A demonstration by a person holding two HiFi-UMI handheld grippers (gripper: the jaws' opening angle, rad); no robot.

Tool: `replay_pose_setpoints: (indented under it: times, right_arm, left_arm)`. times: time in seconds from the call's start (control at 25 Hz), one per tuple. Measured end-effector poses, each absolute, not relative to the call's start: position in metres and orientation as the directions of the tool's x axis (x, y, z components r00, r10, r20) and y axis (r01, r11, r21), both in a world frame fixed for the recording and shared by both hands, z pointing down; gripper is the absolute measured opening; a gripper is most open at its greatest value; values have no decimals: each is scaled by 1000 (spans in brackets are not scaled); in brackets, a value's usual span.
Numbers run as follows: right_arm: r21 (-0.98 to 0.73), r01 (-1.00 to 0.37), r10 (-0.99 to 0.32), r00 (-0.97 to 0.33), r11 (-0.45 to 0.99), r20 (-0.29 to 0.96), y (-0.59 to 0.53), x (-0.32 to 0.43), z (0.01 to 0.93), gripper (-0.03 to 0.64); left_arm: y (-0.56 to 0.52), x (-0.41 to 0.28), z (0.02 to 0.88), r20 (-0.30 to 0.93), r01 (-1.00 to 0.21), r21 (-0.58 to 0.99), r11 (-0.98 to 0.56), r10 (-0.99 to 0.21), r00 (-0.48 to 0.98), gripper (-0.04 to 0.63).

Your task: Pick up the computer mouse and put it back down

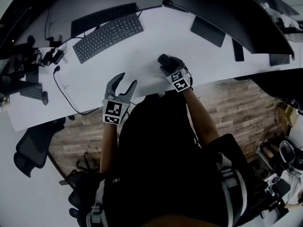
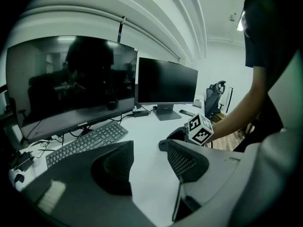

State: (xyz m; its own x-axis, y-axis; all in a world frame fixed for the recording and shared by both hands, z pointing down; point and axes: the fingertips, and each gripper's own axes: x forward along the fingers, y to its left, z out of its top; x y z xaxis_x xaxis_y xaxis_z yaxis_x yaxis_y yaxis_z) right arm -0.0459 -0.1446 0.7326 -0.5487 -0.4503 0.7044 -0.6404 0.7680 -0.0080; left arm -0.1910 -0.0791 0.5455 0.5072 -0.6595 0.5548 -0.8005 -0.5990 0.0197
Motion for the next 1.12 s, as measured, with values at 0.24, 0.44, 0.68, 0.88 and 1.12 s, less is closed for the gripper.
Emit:
replay_pose_setpoints:
  times: [0.24, 0.44, 0.68, 0.88, 1.12]
  right_arm:
    - [11, -620, -465, -576, 784, 672, -143, -62, 705, 296]
    - [13, -621, -468, -576, 783, 670, -139, -65, 687, 296]
    - [46, -615, -507, -603, 787, 615, -139, -73, 641, 296]
    - [82, -590, -518, -625, 803, 584, -132, -80, 608, 296]
    - [80, -596, -532, -639, 799, 555, -124, -80, 584, 296]
  left_arm:
    - [-77, -202, 536, 531, -804, 5, -594, -680, 505, 222]
    - [-78, -209, 529, 505, -804, 1, -594, -694, 513, 221]
    - [-82, -215, 522, 475, -801, 0, -599, -705, 527, 221]
    - [-84, -221, 517, 453, -798, 3, -603, -711, 538, 219]
    - [-86, -224, 517, 438, -799, 6, -602, -716, 543, 218]
